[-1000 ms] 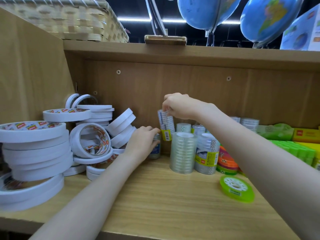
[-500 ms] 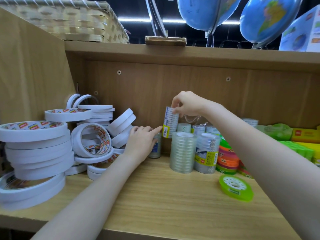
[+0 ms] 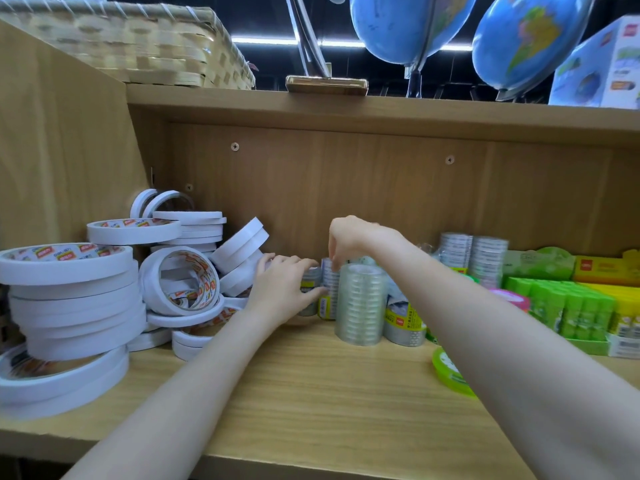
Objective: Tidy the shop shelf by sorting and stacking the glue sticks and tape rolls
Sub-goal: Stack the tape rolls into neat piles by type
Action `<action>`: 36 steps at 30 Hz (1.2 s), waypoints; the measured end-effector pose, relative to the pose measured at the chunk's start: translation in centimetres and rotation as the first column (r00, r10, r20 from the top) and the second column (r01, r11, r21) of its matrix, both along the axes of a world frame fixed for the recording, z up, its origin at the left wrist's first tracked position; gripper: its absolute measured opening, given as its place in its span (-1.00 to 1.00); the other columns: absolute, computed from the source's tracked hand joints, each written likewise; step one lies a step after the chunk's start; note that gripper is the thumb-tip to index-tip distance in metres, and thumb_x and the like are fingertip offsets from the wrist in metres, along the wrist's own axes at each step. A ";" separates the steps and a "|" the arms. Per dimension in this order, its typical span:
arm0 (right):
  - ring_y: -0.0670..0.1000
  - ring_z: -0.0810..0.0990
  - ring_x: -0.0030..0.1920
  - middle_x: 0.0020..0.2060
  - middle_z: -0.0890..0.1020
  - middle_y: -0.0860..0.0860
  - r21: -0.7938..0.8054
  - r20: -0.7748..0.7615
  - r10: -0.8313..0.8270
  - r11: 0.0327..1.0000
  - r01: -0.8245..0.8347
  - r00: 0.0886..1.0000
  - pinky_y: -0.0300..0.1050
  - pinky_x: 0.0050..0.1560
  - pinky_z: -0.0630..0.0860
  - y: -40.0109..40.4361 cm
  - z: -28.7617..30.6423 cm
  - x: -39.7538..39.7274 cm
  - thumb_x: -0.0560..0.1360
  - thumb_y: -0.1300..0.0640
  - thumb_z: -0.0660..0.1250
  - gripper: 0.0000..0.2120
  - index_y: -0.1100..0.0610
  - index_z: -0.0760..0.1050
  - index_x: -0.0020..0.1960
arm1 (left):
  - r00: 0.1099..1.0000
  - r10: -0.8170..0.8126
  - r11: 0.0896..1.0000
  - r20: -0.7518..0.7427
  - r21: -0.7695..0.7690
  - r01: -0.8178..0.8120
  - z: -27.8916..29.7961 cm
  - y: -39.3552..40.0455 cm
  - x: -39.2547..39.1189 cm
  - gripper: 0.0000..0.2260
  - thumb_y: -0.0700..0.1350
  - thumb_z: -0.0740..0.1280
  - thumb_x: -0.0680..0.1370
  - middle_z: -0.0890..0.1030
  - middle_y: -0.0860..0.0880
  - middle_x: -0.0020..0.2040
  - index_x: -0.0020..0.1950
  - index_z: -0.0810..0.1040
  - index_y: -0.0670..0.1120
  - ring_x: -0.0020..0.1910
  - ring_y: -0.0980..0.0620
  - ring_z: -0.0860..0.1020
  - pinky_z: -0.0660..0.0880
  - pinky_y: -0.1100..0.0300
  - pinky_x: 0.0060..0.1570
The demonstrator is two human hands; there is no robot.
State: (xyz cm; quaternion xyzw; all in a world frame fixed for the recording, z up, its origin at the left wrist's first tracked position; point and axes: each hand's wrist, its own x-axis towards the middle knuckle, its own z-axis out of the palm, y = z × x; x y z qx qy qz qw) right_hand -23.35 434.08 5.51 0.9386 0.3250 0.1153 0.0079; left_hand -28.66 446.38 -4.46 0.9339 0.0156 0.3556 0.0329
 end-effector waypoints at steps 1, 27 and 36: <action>0.13 0.52 0.10 0.01 0.60 0.07 0.004 -0.016 -0.010 1.000 0.010 1.000 0.09 0.15 0.32 0.2 -0.2 0.0 0.41 0.12 0.44 -0.74 0.17 0.56 0.07 | 1.000 0.023 1.000 -0.011 0.013 -0.023 0.0 -0.2 0.1 -0.55 0.24 0.22 0.50 0.53 0.09 0.20 0.32 0.41 0.07 0.28 0.05 0.37 0.06 0.07 0.36; 0.03 0.10 0.50 0.51 0.10 0.05 -0.007 0.038 0.039 0.999 -0.039 0.998 0.07 0.46 -0.20 -7.7 -3.7 -1.8 0.29 -0.20 0.46 0.01 0.12 -0.01 0.52 | 1.000 0.004 0.994 -0.010 0.108 -0.003 0.0 -1.8 1.7 -0.49 0.08 0.29 0.53 0.41 0.10 0.32 0.43 0.20 0.06 0.35 0.03 0.31 -0.02 0.01 0.40; 0.04 0.03 0.51 0.49 0.17 0.05 0.160 0.083 0.048 0.985 -0.061 0.995 0.13 0.45 -0.13 -9.4 -4.7 -2.4 0.26 -0.22 0.47 0.03 0.06 -0.01 0.52 | 0.938 -0.336 0.880 0.085 -0.327 0.345 0.2 -3.3 -3.1 -0.48 -0.21 0.28 0.48 0.39 -0.04 0.36 0.44 0.27 -0.07 0.34 -0.01 0.36 0.24 0.19 0.24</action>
